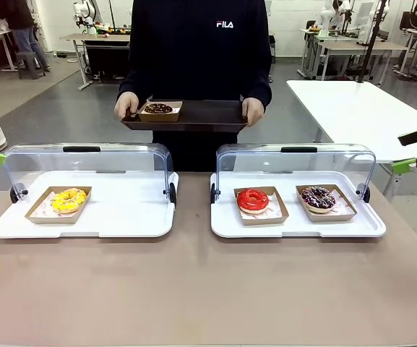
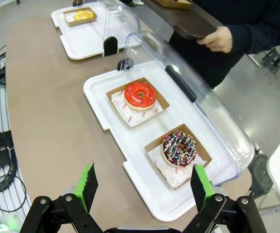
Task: Provide the desired donut to the person.
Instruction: Pick up and lift the Paper togo box containing the Donut pointed at by the person.
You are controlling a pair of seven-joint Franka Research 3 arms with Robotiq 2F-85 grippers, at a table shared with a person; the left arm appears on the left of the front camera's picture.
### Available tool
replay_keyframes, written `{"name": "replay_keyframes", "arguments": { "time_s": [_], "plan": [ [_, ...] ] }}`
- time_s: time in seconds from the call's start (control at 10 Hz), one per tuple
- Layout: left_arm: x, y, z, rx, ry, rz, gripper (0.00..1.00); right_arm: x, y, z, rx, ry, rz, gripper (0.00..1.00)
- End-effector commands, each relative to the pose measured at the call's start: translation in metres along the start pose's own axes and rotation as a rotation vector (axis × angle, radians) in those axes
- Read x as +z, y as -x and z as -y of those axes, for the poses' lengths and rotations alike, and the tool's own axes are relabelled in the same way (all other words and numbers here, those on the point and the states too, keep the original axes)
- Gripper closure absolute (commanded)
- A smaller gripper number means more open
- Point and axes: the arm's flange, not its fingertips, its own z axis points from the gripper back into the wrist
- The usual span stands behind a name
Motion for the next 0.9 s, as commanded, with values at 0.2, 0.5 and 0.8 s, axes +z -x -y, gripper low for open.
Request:
{"name": "replay_keyframes", "arguments": {
  "time_s": [0.2, 0.5, 0.8],
  "plan": [
    [0.000, 0.000, 0.000, 0.000, 0.000, 0.000, 0.00, -0.002, 0.001, 0.002, -0.002, -0.008, 0.024, 0.00],
    [0.000, 0.000, 0.000, 0.000, 0.000, 0.000, 0.00, -0.002, 0.001, 0.002, -0.002, -0.008, 0.024, 0.00],
    [0.000, 0.000, 0.000, 0.000, 0.000, 0.000, 0.00, -0.002, 0.001, 0.002, -0.002, -0.008, 0.024, 0.00]
  ]
}}
